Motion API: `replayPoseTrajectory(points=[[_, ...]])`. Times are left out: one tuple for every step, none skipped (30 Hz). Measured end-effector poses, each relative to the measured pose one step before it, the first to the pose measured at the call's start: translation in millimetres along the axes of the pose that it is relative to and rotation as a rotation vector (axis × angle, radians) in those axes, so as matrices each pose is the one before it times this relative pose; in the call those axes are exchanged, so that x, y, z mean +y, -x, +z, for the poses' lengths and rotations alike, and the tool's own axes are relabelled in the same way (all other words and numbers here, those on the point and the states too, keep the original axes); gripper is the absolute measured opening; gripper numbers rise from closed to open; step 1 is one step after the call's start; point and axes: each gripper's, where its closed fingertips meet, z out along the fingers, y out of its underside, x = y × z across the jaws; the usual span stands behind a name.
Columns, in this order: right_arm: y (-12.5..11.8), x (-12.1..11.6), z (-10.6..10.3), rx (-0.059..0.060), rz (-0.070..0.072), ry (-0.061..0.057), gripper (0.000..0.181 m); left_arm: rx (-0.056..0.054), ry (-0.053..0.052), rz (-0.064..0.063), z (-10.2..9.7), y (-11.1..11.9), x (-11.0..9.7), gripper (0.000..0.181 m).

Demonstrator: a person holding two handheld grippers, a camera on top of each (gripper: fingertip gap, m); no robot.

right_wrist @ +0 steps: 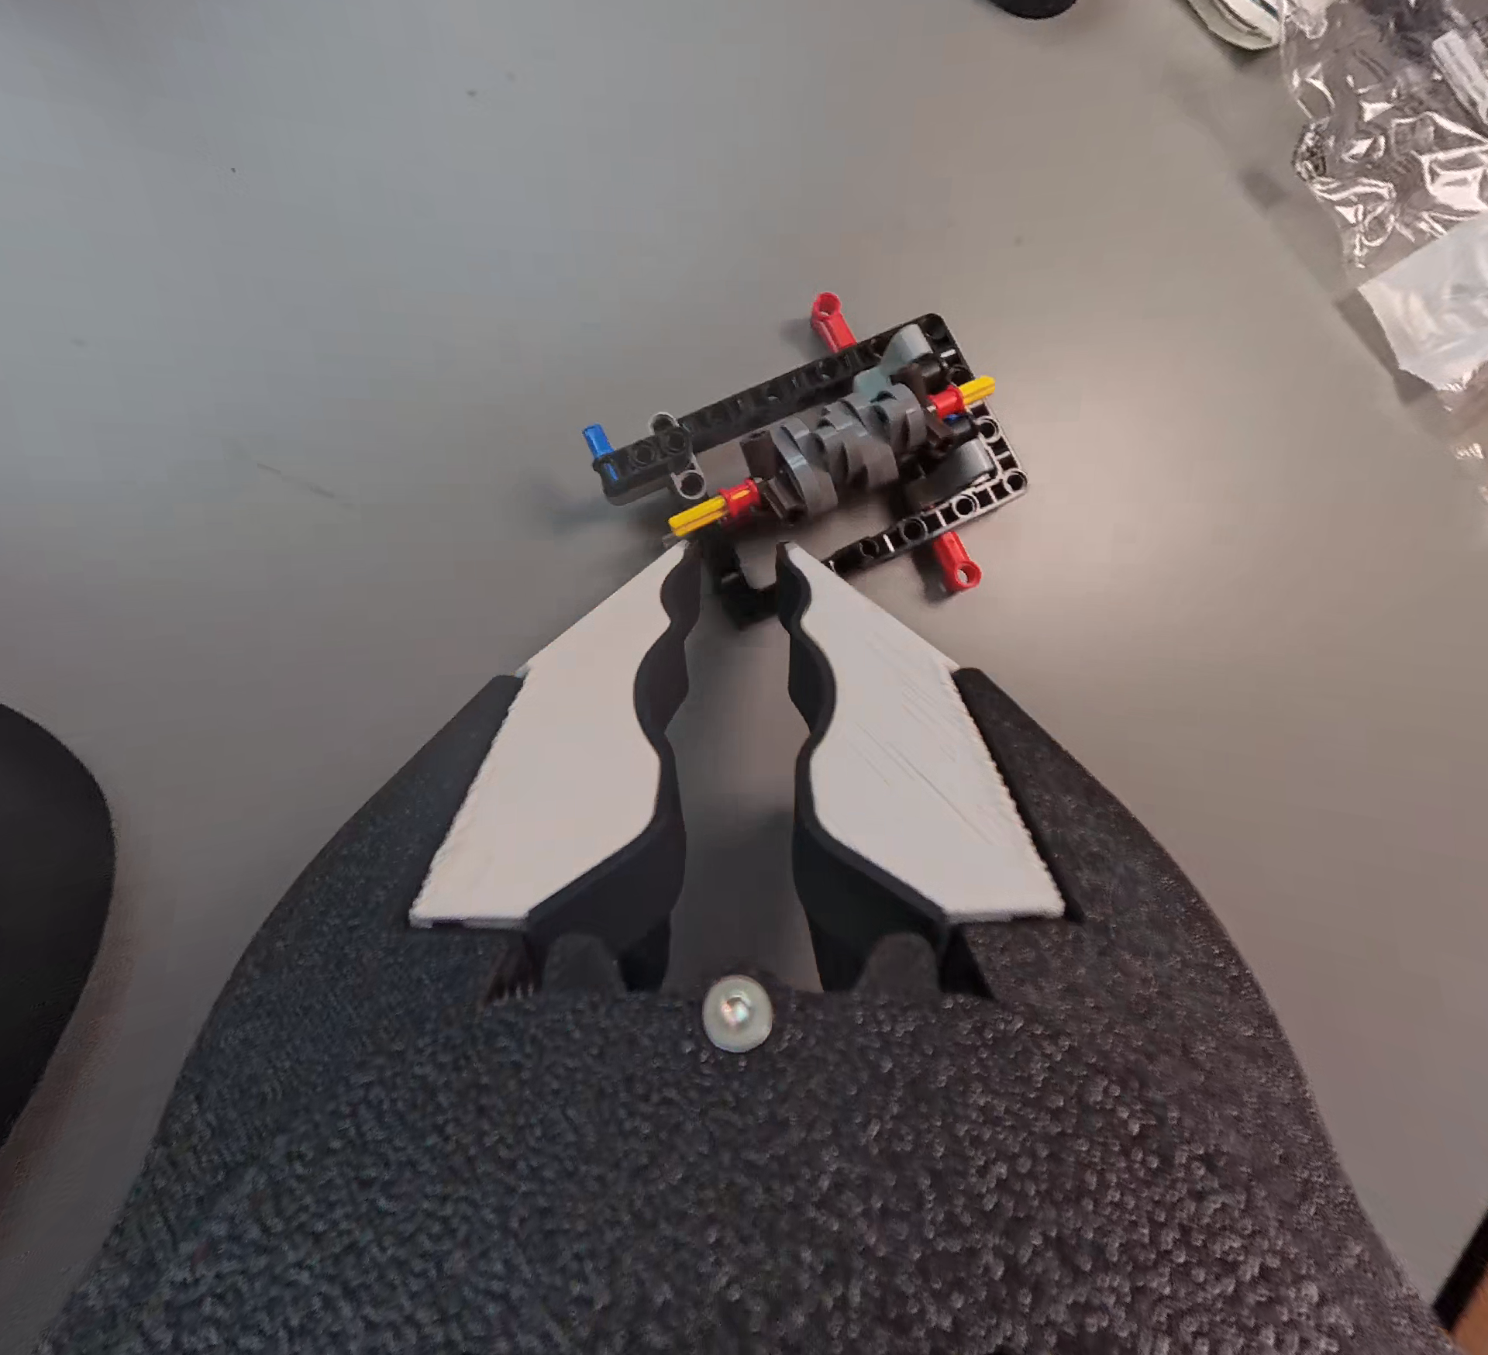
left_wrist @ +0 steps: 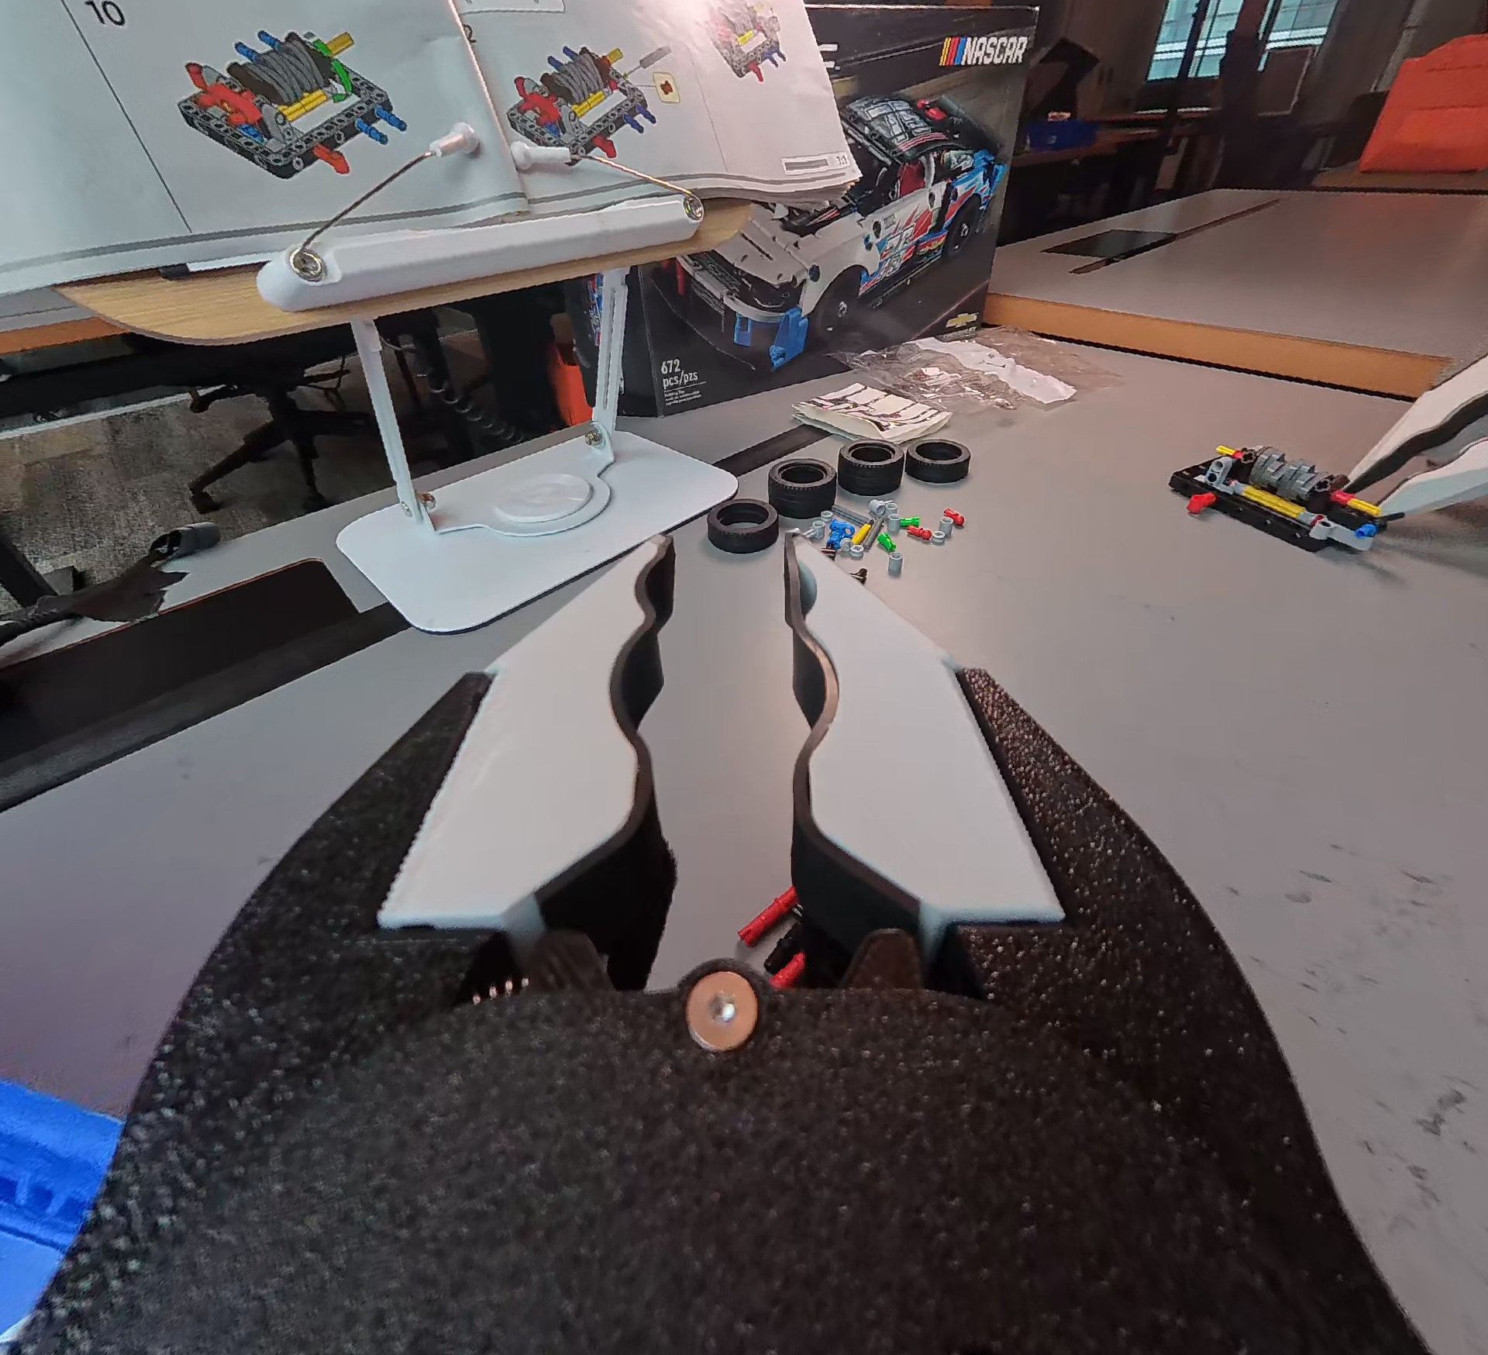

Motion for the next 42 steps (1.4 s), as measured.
replayPoseTrajectory(points=[[5.4,-3.01,2.18,-0.0064,-0.0179,-0.0032,0.017,0.0019,0.0019,0.0016,0.21,-0.6,0.51,0.027],[6.61,-2.41,2.44,-0.0141,-0.0181,0.0004,0.017,0.0011,0.0013,0.002,0.14,-0.4,0.55,0.027],[7.24,-2.24,2.23,-0.0193,-0.0183,-0.0004,0.018,0.0019,0.002,0.0009,0.31,-0.22,0.75,0.027],[8.18,-3.68,0.7,-0.0306,-0.0206,-0.0112,0.017,0.0022,0.0027,-0.0005,0.34,-0.25,0.84,0.027],[8.68,-4.51,-0.99,-0.0427,-0.0102,-0.0193,0.017,0.0013,0.002,-0.0011,0.26,-0.09,0.75,0.027],[4.97,-5.63,-2.88,-0.0284,0.0006,-0.0277,0.017,0.0015,0.0015,-0.0009,0.2,-0.11,0.59,0.027],[-0.59,-5.82,-4.44,-0.0041,0.009,-0.0314,0.017,0.0019,0.0013,-0.0001,0.12,-0.23,0.36,0.027],[-3.9,-4.42,-5.22,0.0095,0.0123,-0.0249,0.017,0.0014,0.0003,0.0012,0.03,-0.31,0.03,0.027],[-5.53,-2.69,-5.13,0.016,0.0132,-0.0162,0.017,0.0008,-0.0005,0.0018,0.02,-0.3,0.02,0.027],[-7.33,-1.24,-4.23,0.0262,0.0145,-0.0059,0.017,0.0011,-0.0001,0.0011,0.06,-0.28,-0.02,0.027],[-9.06,0.42,-2.49,0.0388,0.0201,0.007,0.018,0.0017,0.0009,0.0002,0.2,-0.38,0.3,0.027],[-7.42,0.9,-0.38,0.0333,0.0279,0.0156,0.021,0.0008,0.001,-0.0002,0.19,-0.27,0.31,0.027],[-2.15,1.31,1.47,0.0081,0.0382,0.0219,0.026,0.0004,0.0002,-0.0003,0.28,-0.32,0.29,0.027],[0.44,1.82,3.22,-0.0002,0.0447,0.0299,0.036,0.0022,0.001,-0.0005,0.28,-0.78,0.38,0.027],[-1.27,2.3,4.59,0.0175,0.0474,0.0326,0.044,0.0032,0.0023,0.0009,0.32,-0.99,0.35,0.027],[-0.79,1.55,5.4,0.0211,0.0465,0.026,0.047,0.0018,0.0017,0.0034,0.32,-0.82,0.26,0.027],[1.05,-0.17,5.32,0.0156,0.0415,0.0128,0.05,-0.0002,0.0001,0.0043,0.06,-0.68,-0.15,0.027],[1.99,-0.5,4.71,0.0085,0.0371,0.0073,0.051,0.0008,-0.0005,0.003,0.02,-0.62,-0.21,0.027],[2.05,-3.02,3.13,0.0004,0.0389,-0.0094,0.049,0.0021,-0.0004,0.0019,-0.04,-0.77,-0.49,0.027],[-0.14,0.24,3.03,0.0076,0.0264,0.0098,0.043,0.0009,-0.0009,0.0027,-0.05,-0.35,-0.44,0.027],[0.01,0.11,2.96,0.0024,0.0103,0.0062,0.04,0.0001,-0.0012,0.0033,-0.22,-0.26,-0.48,0.027],[2.53,-2.07,1.59,-0.0198,0.0147,-0.0078,0.035,0.0012,-0.0006,0.002,-0.1,-0.36,-0.39,0.027],[1.69,-1.27,1.62,-0.0173,0.0016,-0.0003,0.034,0.002,-0.0005,0.0003,-0.18,-0.29,-0.36,0.027],[1.96,-1.38,1.32,-0.0155,-0.0135,-0.0026,0.032,0.0016,-0.0015,-0.0008,-0.17,-0.12,-0.47,0.027],[3.88,-1.07,1.32,-0.0252,-0.019,-0.0002,0.028,0.0019,-0.0019,-0.0014,-0.14,-0.2,-0.54,0.027],[7.71,-0.9,1.65,-0.0455,-0.0305,0.0031,0.028,0.0028,-0.0013,-0.0016,-0.06,-0.42,-0.47,0.027],[11.43,-0.16,2.34,-0.0588,-0.054,0.0066,0.028,0.0028,-0.001,-0.0015,0.05,-0.48,-0.34,0.027],[14.1,-0.4,3.24,-0.0633,-0.072,0.0072,0.028,0.0045,-0.0004,-0.0009,0.1,-1.05,-0.49,0.027],[16.47,-1.0,4.08,-0.0666,-0.0842,0.0095,0.027,0.0145,0.0013,0.0009,0.32,-3.23,-0.64,0.027],[19.62,-1.51,4.94,-0.0766,-0.0976,0.0137,0.027,0.0348,0.0045,0.0035,1.0,-6.99,-0.75,0.028],[21.49,-2.7,6.27,-0.0839,-0.0982,0.0162,0.027,0.06,0.01,0.0061,1.66,-11.74,-0.48,0.029],[20.32,-4.88,7.9,-0.0829,-0.0762,0.0176,0.027,0.0969,0.0215,0.0077,2.53,-17.91,0.99,0.031],[19.28,-6.28,9.01,-0.0893,-0.0537,0.0183,0.027,0.1351,0.0409,0.0008,3.44,-23.93,3.87,0.031],[16.73,-7.44,9.71,-0.0851,-0.0448,0.0182,0.027,0.1456,0.0564,-0.0139,4.88,-25.87,6.35,0.035],[12.1,-8.11,9.9,-0.0624,-0.0478,0.0181,0.027,0.1325,0.0578,-0.0204,6.45,-24.33,7.15,0.042],[5.38,-8.07,9.37,-0.0278,-0.0564,0.0212,0.027,0.1016,0.0513,-0.0124,7.58,-20.5,6.89,0.05],[0.48,-6.95,7.93,-0.0023,-0.0597,0.0264,0.027,0.0728,0.0505,0.0076,8.53,-17.0,7.35,0.056],[-2.47,-7.77,5.32,0.01,-0.0518,0.0161,0.027,0.0571,0.0583,0.0248,9.09,-14.65,8.5,0.062],[-6.14,-8.54,2.42,0.029,-0.0364,-0.0006,0.027,0.0298,0.0634,0.029,9.44,-9.75,9.06,0.068],[-8.01,-8.13,-0.29,0.0399,-0.0184,-0.0115,0.027,0.0029,0.0592,0.0323,8.88,-4.96,8.55,0.075],[-9.72,-7.11,-2.52,0.0529,-0.0018,-0.0187,0.024,-0.0079,0.0511,0.0291,7.7,-2.4,7.86,0.081],[-9.17,-5.45,-3.89,0.0524,0.0102,-0.0227,0.023,-0.0129,0.0432,0.017,5.99,-0.51,6.85,0.081]])
